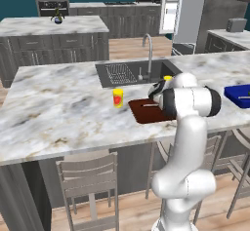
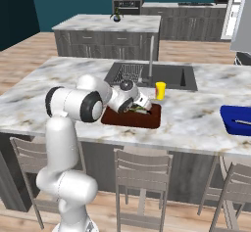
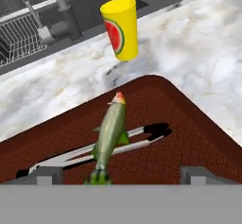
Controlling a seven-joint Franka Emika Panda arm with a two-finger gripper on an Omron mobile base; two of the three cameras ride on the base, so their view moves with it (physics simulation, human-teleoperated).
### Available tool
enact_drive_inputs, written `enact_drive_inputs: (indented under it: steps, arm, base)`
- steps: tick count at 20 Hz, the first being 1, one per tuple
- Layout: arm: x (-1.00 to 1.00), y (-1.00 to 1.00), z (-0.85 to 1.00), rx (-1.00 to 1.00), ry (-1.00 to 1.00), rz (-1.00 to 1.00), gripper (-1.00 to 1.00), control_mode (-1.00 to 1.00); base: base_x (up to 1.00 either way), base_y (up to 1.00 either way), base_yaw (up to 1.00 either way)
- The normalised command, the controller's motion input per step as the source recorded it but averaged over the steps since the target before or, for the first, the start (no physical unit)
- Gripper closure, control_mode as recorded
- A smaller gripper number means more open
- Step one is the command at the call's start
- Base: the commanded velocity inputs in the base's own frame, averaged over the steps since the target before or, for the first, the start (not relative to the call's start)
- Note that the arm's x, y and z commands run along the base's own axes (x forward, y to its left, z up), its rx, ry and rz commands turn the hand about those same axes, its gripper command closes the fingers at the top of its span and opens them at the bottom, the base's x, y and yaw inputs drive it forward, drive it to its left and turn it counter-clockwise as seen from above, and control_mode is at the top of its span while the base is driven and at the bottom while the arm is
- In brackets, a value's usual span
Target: Gather the potato and avocado from the fridge and place them on a tray on the dining counter. Then gather the fishs from the fridge and place them on the other tray.
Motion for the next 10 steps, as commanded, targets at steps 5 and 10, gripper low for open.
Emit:
enact_drive_inputs:
  steps: [5, 10]
  arm:
    - [-1.00, 0.18, 0.68, -0.02, -0.22, 0.04, -1.00, -1.00]
    - [-1.00, 0.16, 0.76, -0.08, 0.00, 0.02, -1.00, -1.00]
  base:
    - [0.00, 0.00, 0.00]
    - [0.00, 0.00, 0.00]
